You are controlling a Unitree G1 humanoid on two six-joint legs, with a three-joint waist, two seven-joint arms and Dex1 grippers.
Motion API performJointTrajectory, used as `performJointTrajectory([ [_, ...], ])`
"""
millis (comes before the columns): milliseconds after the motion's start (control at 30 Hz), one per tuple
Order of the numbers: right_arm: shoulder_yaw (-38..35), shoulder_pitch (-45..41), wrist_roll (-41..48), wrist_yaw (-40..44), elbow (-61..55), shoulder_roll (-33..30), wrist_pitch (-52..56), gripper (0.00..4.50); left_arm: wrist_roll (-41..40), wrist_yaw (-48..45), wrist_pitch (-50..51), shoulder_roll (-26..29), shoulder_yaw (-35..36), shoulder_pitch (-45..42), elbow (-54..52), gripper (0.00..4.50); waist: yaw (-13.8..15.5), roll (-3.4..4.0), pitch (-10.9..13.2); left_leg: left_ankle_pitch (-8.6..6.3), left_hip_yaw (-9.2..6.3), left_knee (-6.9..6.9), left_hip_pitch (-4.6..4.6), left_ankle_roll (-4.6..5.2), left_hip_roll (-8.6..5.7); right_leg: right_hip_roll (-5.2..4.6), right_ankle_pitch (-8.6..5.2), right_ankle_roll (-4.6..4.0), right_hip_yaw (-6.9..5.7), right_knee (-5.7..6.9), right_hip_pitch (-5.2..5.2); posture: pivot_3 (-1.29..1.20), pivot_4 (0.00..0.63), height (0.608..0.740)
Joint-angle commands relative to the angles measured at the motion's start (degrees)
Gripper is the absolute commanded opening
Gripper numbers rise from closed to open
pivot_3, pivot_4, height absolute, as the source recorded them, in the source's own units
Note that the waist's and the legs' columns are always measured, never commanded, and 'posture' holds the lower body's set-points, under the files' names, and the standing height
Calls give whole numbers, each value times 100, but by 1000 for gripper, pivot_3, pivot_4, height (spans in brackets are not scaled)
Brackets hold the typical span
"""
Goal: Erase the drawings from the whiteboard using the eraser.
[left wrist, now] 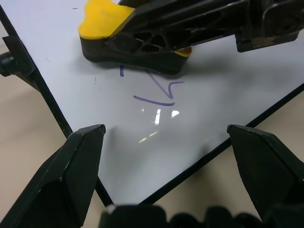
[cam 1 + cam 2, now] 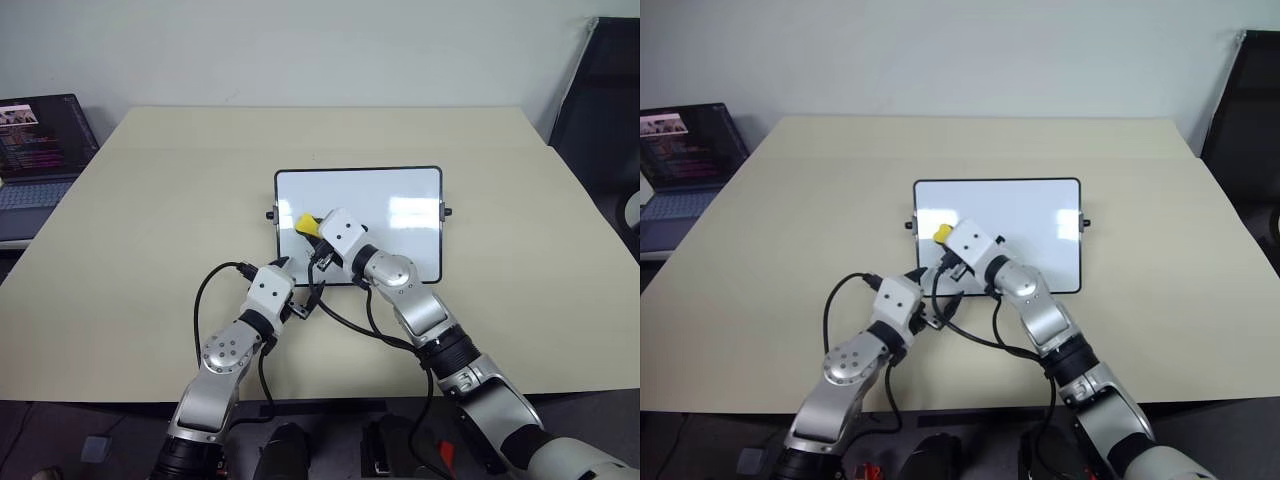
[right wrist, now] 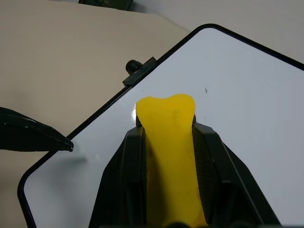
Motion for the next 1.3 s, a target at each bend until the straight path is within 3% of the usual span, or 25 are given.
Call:
performJointTrajectory([
  [33, 101, 38, -244, 67, -201, -160, 179, 1018, -47, -24, -79, 6, 38, -140, -161, 4500, 1, 0, 0, 0, -1, 0, 0, 0, 0, 0, 0, 0, 0, 1, 0, 0, 150, 740],
  [700, -55, 1488, -271, 493, -2209, -1247, 1235, 1018, -69, -140, -147, -39, -46, -247, -61, 4500, 16, -1, -1, 0, 0, 5, 4, 0, -6, 2, 0, 1, 0, 7, 2, 0, 150, 740],
  [1033, -103, 741, -150, -15, -1901, -430, 659, 1018, -87, -226, -249, -31, -36, -396, 119, 4500, -16, 0, 1, 0, 1, 3, 3, 0, 1, 8, 0, 1, -1, 9, -3, 0, 150, 740],
  [1300, 182, 401, -239, 80, -1168, -224, 115, 1018, -74, -173, -261, -47, 8, -329, 87, 4500, 1, 0, 1, 0, 1, -2, -6, 0, -2, -2, -2, -3, 1, -7, -3, 0, 150, 740],
])
